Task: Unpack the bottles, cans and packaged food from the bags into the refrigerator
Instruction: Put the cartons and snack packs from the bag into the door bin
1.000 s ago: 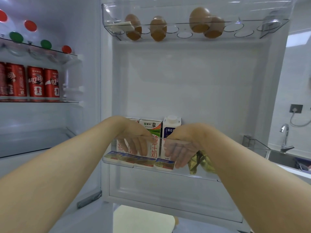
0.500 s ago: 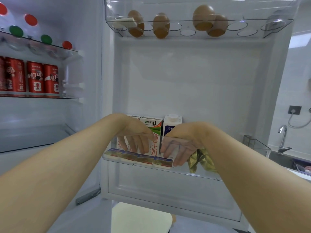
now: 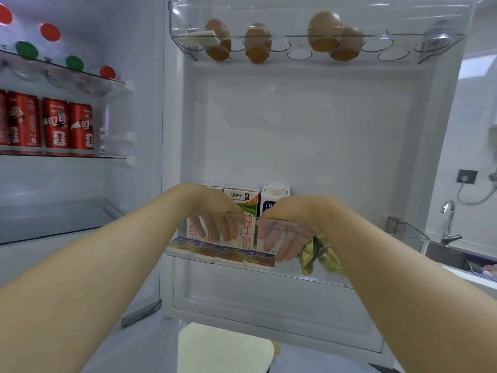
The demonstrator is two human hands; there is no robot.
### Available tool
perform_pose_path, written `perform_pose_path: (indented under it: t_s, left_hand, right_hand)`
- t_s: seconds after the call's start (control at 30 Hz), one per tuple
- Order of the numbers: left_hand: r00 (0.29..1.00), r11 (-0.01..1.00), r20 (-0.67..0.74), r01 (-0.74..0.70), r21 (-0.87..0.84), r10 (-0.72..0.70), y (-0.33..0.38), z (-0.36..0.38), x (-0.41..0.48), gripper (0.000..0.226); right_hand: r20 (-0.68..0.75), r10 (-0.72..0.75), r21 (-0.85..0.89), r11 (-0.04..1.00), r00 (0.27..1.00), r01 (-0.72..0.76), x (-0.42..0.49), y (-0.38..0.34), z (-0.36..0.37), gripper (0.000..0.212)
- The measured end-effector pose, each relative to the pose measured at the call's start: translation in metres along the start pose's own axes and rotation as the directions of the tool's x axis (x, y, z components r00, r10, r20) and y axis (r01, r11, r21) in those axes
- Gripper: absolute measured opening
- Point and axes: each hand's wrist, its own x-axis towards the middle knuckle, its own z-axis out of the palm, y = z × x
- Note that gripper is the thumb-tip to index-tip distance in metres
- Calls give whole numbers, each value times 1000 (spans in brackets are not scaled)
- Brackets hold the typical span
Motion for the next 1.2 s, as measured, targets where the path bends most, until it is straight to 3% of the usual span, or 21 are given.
perform_pose_path:
  t_s: [0.1,0.17,0.3,0.5,0.63,0.83,1.0,1.2]
  left_hand:
    - [975,994,-203,-100,-49,89,-3,4,0,29]
    - [914,984,-370,-178,1,166,-6,7,-4,24]
    - [749,952,-601,-297,71,279,-10,16,-19,17]
    - [501,911,-790,-376,169,353,-8,31,-57,20]
    - [407,892,-818,-371,259,407,-9,44,-72,22]
    - [351,825,-785,-457,332,510,-6,73,-82,23]
    - [311,705,-702,-602,376,641,17,108,-81,19]
    - [294,536,-548,-765,356,783,67,173,-84,28]
  right_hand:
    - [-167,-95,-13,996,981,94,-8,-4,5,20]
    - [-311,-219,-112,975,925,194,-12,-4,8,14]
    - [-516,-507,-417,853,690,315,-21,2,18,11]
    - [-684,-569,-450,822,456,349,-43,9,35,21]
    - [-726,-604,-519,795,330,314,-60,16,50,26]
    - [-792,-565,-518,822,230,235,-87,38,75,24]
    - [-861,-475,-455,879,181,140,-119,72,90,21]
    - [-943,-277,-292,955,187,-54,-178,141,108,25]
